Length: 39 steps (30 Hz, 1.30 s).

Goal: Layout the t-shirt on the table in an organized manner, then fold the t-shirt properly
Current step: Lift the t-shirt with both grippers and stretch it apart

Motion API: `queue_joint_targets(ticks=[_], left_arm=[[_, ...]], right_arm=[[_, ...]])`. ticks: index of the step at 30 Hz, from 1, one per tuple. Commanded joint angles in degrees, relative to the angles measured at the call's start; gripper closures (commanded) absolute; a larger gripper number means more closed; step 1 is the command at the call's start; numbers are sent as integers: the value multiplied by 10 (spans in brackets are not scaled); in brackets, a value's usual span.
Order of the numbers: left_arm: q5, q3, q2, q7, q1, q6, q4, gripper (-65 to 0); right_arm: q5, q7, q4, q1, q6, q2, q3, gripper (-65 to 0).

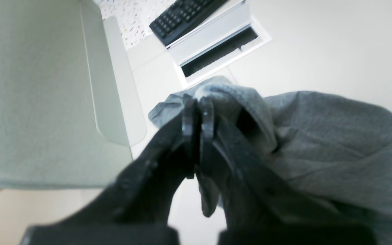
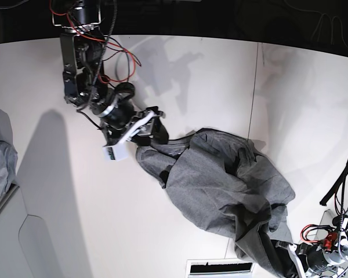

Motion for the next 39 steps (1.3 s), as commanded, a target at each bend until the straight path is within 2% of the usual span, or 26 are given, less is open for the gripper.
queue_joint_targets(ticks=[1, 4, 8, 11, 17, 19, 24, 26, 31, 34, 39], left_arm=[[1, -5, -12, -15, -16, 7, 8, 0], [1, -5, -15, -14, -11, 8, 8, 0], [1, -5, -15, -14, -7, 8, 8, 0], [0, -5, -22, -14, 2, 8, 8, -32], [1, -5, -31, -12, 26, 8, 8, -48], [1, -5, -31, -12, 33, 8, 8, -48], [1, -5, -31, -12, 60, 8, 8, -48], [1, -5, -31, -13, 74, 8, 8, -48], [1, -5, -31, -15, 95, 8, 8, -48], [1, -5, -31, -15, 94, 8, 8, -48], [15, -5, -33, -19, 94, 8, 8, -48]], right_arm=[[-1, 21, 8, 10, 0, -14, -12, -314], [-40, 45, 5, 19, -29, -38, -41, -314], [-93, 83, -37, 47, -78, -38, -71, -314], [-120, 108, -101, 75, -90, -38, -72, -314], [-134, 151, -202, 129, -73, -38, -72, -313], [-135, 152, -209, 139, -57, -38, -72, -313], [-130, 169, -209, 141, -55, -38, -78, -312], [-131, 169, -209, 141, -54, -38, -89, -274], [-163, 169, -209, 141, -36, -38, -137, -7], [-205, 169, -209, 141, -35, -38, -155, 0], [-219, 171, -191, 139, -44, -37, -146, 0]])
